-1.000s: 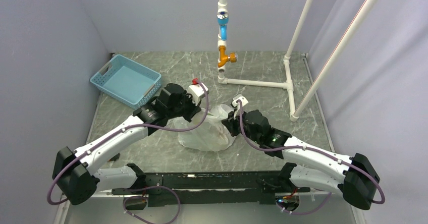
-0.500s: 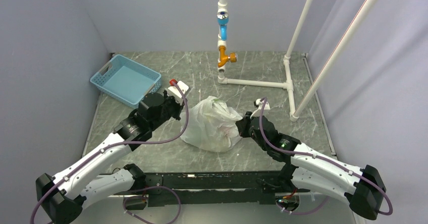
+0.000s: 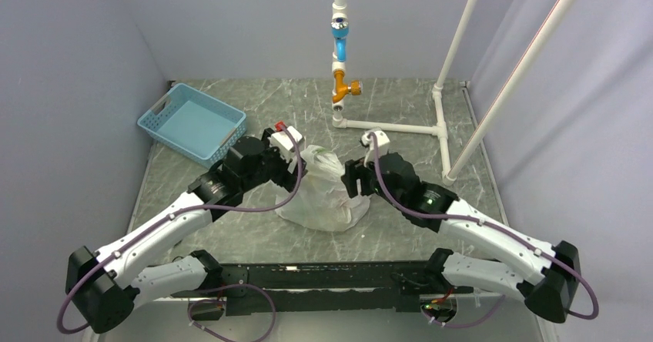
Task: Take the fake fruits out of the plastic bag
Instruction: Untie the plastic bag at the center of the board.
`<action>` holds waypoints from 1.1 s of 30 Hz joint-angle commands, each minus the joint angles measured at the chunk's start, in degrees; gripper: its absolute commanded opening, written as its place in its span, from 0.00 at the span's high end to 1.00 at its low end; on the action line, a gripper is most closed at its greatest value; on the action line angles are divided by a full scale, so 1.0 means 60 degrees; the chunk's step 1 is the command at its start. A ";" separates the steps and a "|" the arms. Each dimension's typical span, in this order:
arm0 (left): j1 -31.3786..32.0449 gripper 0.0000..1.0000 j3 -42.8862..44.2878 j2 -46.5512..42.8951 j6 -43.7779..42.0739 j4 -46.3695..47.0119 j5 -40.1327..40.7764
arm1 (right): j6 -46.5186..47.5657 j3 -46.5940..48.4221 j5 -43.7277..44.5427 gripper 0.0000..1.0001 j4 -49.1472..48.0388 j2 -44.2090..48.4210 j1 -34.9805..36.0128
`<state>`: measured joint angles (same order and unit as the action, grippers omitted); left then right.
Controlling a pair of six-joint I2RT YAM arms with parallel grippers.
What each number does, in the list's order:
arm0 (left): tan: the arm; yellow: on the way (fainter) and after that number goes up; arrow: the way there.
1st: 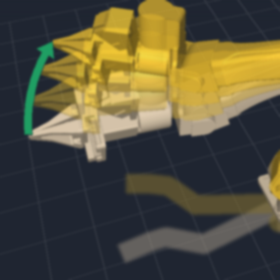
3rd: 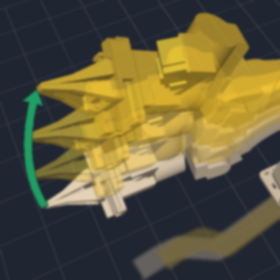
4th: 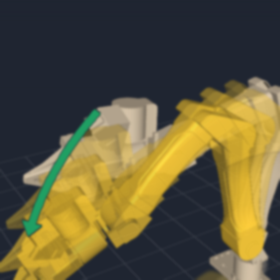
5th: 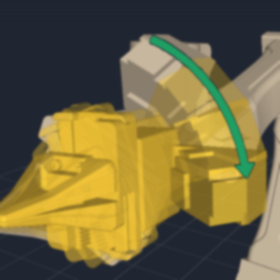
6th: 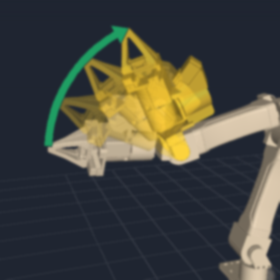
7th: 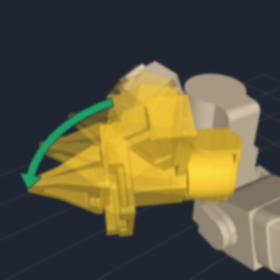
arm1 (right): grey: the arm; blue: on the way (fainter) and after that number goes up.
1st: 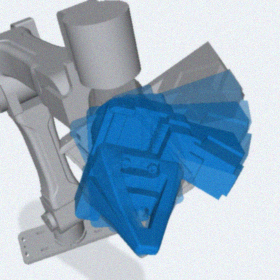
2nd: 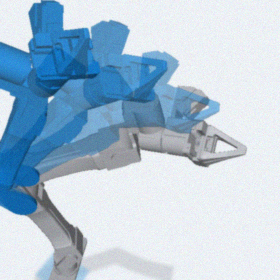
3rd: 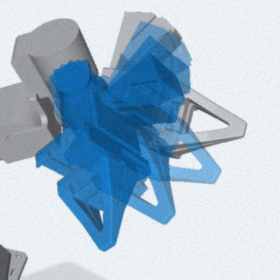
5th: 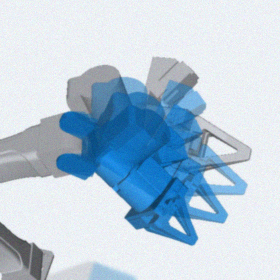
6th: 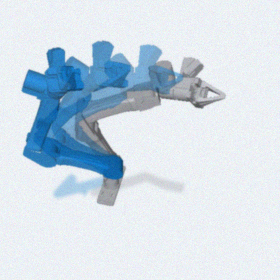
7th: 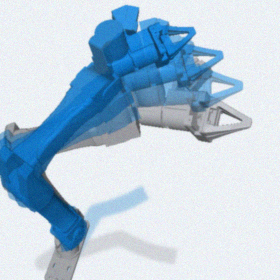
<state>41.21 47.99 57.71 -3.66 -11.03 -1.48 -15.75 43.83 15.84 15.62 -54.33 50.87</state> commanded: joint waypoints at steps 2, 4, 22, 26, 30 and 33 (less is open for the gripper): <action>0.0001 0.09 0.0700 0.0861 0.0098 -0.0041 -0.0826 | 0.1298 0.1111 -0.0631 0.30 -0.0031 -0.1022 0.0065; -0.0002 0.13 0.0861 0.1244 0.0037 -0.0131 -0.0702 | 0.1457 0.1143 -0.0795 0.29 -0.0477 -0.1230 0.0055; 0.0002 1.00 0.0423 0.0380 0.0112 0.0346 0.0836 | -0.0785 -0.0614 0.2976 1.00 -0.1143 -0.0016 0.0311; 0.0001 1.00 -0.0057 -0.0501 0.0123 0.0640 0.1760 | -0.1542 -0.1417 0.3444 1.00 -0.1157 0.1002 0.0279; 0.0002 1.00 -0.0275 -0.1068 0.0040 0.0696 0.1403 | -0.0563 -0.1788 0.1976 0.96 -0.2065 0.1383 0.0266; 0.0000 1.00 -0.0264 -0.1163 0.0062 0.0557 0.1101 | 0.0149 -0.1440 0.0751 0.98 -0.2169 0.1041 0.0277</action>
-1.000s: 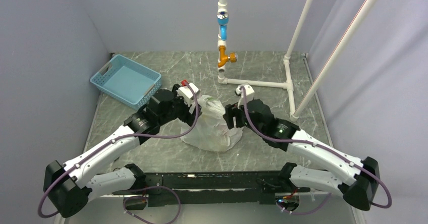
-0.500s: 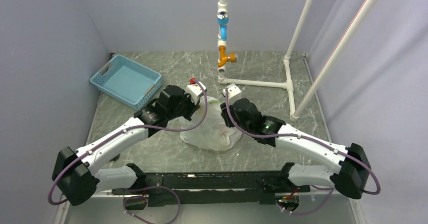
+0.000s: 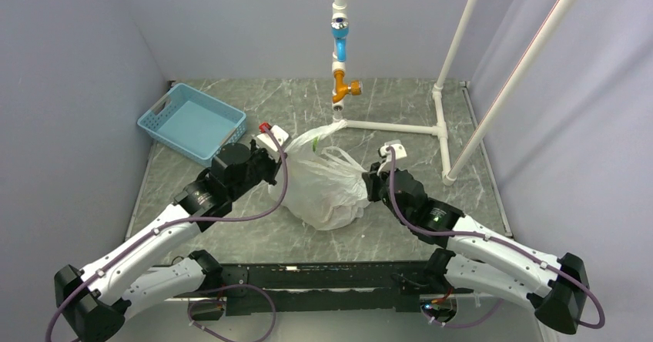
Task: Take the fake fruits out of the plastic bag
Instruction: Untie the plastic bag at the center of the board, then adjust the plastic bag at the center of the board.
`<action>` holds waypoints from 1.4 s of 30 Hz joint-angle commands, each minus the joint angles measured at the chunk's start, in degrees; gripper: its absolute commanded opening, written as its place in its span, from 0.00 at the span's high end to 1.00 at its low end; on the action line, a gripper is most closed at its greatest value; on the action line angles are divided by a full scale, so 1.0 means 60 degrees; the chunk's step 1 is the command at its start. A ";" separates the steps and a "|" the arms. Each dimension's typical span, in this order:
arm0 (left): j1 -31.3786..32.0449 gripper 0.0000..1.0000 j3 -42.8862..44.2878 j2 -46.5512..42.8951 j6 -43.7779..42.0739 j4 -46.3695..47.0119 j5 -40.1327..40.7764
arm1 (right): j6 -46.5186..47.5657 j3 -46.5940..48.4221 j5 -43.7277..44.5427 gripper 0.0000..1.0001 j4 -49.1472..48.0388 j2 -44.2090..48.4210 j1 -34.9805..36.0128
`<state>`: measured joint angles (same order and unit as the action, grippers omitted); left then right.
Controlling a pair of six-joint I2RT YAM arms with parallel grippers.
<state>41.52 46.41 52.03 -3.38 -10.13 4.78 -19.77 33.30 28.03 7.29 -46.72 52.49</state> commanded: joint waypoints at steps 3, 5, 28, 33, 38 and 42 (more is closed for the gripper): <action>-0.0052 0.88 0.0006 -0.0319 -0.0009 0.0296 -0.0198 | 0.0883 0.0525 -0.1402 1.00 -0.0792 -0.0588 0.0005; -0.0060 0.66 -0.0050 -0.0445 -0.0029 0.0252 -0.0453 | 0.0861 0.0439 -0.1637 1.00 -0.1057 -0.0614 0.0004; -0.1612 0.01 0.7045 0.3957 0.2795 -0.5510 -0.3286 | 0.0987 0.0781 -0.4091 1.00 -0.1635 -0.0835 0.0015; -0.1837 0.01 0.7543 0.5284 0.3286 -0.5670 -0.2933 | 0.0823 0.0462 -0.4235 1.00 -0.1833 -0.0488 0.0012; -0.1848 0.13 0.7259 0.5863 0.4006 -0.5200 -0.3262 | 0.0620 0.0195 -0.4310 1.00 -0.1688 -0.0297 0.0011; -0.1845 0.56 0.6985 0.5175 0.4124 -0.4975 -0.2421 | 0.0316 0.0133 -0.3287 1.00 -0.1458 -0.0003 0.0012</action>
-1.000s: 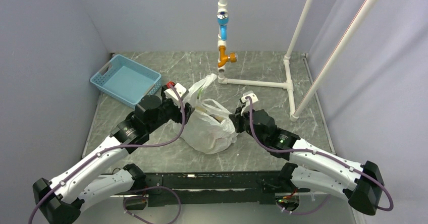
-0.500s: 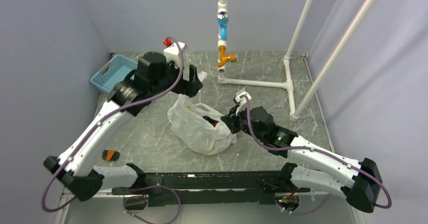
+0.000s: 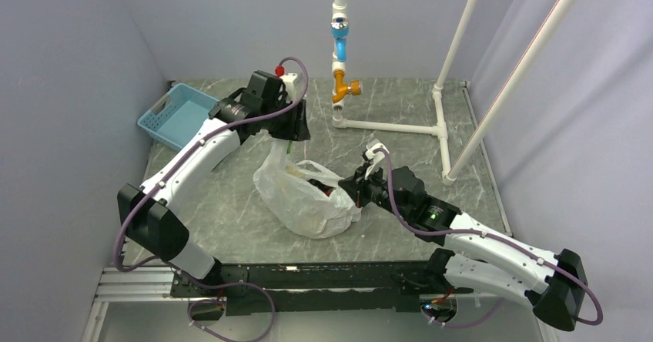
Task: Take the fake fruits out of the plastic bag
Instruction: Adjust the plastic bag at the center of the board.
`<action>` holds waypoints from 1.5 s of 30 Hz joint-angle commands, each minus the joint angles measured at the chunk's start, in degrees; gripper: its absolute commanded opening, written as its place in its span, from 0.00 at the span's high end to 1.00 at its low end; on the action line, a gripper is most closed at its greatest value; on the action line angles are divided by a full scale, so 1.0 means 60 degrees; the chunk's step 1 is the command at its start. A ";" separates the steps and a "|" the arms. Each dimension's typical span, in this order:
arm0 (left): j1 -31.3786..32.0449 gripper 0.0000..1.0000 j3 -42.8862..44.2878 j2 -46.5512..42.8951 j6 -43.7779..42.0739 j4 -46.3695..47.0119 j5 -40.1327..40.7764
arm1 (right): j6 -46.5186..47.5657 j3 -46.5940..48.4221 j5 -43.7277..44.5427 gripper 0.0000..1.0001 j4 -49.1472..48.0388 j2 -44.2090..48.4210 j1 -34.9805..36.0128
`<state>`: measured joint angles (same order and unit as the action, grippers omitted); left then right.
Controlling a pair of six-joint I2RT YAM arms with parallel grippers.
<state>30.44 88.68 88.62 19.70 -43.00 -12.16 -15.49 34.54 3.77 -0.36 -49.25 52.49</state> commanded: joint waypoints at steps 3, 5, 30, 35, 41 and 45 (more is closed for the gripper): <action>-0.0004 0.90 -0.0197 -0.1917 0.0246 0.0899 0.1446 | -0.0844 -0.0048 0.2144 1.00 -0.0094 0.0566 -0.0002; -0.0046 0.99 -0.0105 -0.2458 0.0232 0.0952 0.1971 | -0.1261 0.0051 0.3189 1.00 -0.0038 0.0510 -0.0001; -0.1125 1.00 -0.7385 -0.8188 0.3746 0.5145 0.0310 | -0.1878 -0.0091 -0.0049 0.54 0.0793 0.0472 -0.2349; -0.1109 1.00 -0.8114 -0.9252 0.4521 0.4919 0.0142 | -0.1376 0.1351 -0.0432 0.26 0.3728 0.0927 -0.2354; -0.1118 1.00 -0.8516 -0.9731 0.4650 0.4666 0.0307 | -0.1164 0.2931 -0.1119 0.11 0.5427 0.0316 -0.2333; -0.1117 1.00 -0.9009 -0.9685 0.4862 0.4938 0.0239 | -0.2020 0.3668 -0.0668 0.05 0.5613 -0.0280 -0.2021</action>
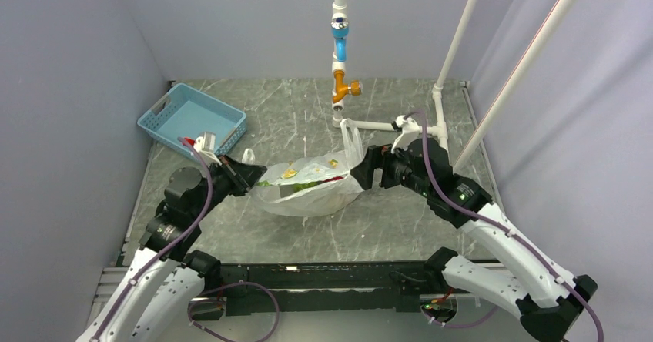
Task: Take the fake fruits out of the plastic bag
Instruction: Adjust the plastic bag at the center of the board.
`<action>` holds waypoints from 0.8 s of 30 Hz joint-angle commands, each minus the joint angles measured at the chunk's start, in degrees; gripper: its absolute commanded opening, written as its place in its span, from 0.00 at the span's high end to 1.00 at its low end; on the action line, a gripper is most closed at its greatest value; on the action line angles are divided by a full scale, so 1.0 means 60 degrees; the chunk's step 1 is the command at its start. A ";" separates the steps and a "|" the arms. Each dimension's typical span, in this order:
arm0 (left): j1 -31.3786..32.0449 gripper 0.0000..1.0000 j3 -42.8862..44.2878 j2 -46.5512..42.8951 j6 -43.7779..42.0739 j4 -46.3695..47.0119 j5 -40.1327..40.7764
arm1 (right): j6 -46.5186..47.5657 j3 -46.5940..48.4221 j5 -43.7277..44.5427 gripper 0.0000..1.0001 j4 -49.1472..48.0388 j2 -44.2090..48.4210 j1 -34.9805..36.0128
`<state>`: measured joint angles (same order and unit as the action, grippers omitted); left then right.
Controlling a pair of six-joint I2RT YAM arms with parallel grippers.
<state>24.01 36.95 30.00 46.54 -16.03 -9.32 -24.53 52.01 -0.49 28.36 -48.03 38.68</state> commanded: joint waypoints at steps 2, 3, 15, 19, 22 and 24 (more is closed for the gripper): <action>-0.0045 1.00 -0.0369 0.0211 0.0384 0.0354 -0.0322 | -0.0876 0.1076 0.0874 0.01 0.0671 -0.0507 0.0943; -0.0039 1.00 -0.0339 0.0259 0.0306 0.0363 -0.0395 | -0.1027 0.1194 0.1582 0.00 0.0612 -0.0502 0.1395; -0.0034 1.00 -0.0211 -0.0225 0.0652 -0.0448 0.0225 | -0.3021 0.3902 0.8148 0.00 0.2324 -0.3570 0.3275; -0.0032 1.00 -0.0196 -0.0112 0.0691 -0.0510 0.0285 | -0.2642 0.4600 0.8750 0.04 0.2292 -0.4535 0.3317; -0.0032 1.00 -0.0136 0.0005 0.0679 -0.0627 0.0428 | -0.2900 0.4577 0.9190 0.27 0.2618 -0.4591 0.3584; -0.0039 1.00 -0.0029 0.0084 0.0600 -0.0721 0.0485 | -0.2721 0.3759 0.8977 0.53 0.1921 -0.4039 0.3616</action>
<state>24.01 34.20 29.74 49.87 -19.86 -7.75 -41.12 76.93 48.84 42.26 -77.21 59.13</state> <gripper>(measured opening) 0.020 0.641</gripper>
